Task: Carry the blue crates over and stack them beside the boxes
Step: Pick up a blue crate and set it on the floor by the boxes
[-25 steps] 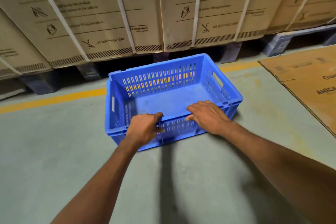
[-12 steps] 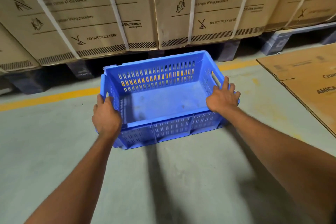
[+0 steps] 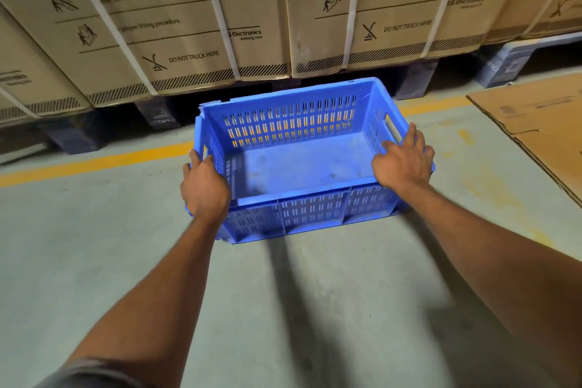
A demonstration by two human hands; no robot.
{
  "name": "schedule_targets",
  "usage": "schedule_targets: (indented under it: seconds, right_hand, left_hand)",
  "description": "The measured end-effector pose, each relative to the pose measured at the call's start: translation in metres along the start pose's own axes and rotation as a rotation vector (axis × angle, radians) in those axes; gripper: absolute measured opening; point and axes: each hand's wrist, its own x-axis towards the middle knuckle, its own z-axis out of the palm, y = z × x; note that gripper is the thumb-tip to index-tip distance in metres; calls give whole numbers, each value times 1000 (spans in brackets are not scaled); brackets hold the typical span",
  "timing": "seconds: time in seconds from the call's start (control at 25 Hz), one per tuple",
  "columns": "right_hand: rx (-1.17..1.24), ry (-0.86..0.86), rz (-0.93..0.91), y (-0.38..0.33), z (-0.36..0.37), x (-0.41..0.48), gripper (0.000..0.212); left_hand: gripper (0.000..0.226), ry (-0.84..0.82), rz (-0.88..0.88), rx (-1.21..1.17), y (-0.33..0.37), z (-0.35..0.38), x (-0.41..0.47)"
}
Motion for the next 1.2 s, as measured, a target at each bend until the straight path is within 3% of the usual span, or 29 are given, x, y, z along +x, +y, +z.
schedule_targets:
  seconds: [0.16,0.32,0.76,1.04,1.2]
  right_hand:
    - [59,153,-66,2,8,-5,40]
    - [17,82,-38,3,3,2,43]
    - [16,95,1,2,1,0,48]
    - [8,18,-44,7,-2,6,46]
    - [74,-40,-127,13,-10,-14,40]
  left_hand:
    - [43,63,-65,-3,10,2,-17]
    - [34,66,-96,4,10,3,-20]
    - [35,42,-30,38,10,3,-6]
    - [46,22,-13,1,10,8,-2]
    - [57,-34,86,-76,2,-9,-8]
